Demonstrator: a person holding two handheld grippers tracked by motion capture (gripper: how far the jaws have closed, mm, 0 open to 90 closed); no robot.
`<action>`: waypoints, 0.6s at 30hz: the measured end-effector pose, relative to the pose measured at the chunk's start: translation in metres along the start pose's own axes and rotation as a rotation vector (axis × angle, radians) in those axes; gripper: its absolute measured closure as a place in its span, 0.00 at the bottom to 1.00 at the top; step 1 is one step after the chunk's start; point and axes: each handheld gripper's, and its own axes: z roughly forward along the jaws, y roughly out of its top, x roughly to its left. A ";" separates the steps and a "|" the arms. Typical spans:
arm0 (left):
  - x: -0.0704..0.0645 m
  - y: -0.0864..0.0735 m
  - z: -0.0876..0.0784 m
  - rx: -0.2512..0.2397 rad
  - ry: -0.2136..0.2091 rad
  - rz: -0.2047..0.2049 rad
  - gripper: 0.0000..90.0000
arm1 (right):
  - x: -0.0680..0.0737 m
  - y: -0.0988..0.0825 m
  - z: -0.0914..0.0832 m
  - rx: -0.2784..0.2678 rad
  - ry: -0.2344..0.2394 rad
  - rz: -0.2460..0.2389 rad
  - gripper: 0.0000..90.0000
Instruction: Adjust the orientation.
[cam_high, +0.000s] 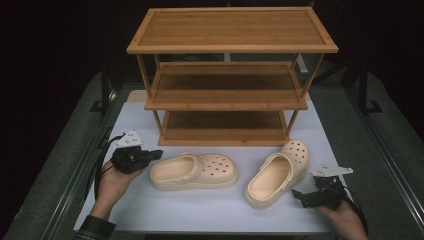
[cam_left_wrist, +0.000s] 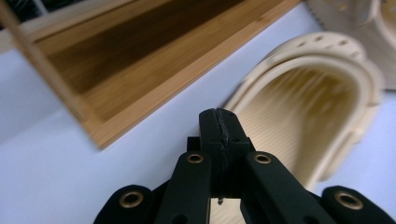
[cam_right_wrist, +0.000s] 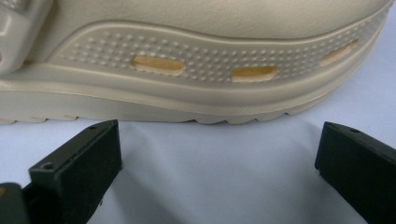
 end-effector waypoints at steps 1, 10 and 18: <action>0.006 -0.005 0.002 0.013 0.012 -0.011 1.00 | 0.000 0.000 0.000 0.000 0.000 0.000 0.00; 0.027 -0.021 0.021 0.091 0.040 -0.052 1.00 | 0.000 0.000 0.000 0.000 0.000 0.000 0.00; 0.030 -0.032 0.035 0.147 0.014 -0.065 1.00 | 0.000 0.000 0.000 0.000 0.000 0.000 0.00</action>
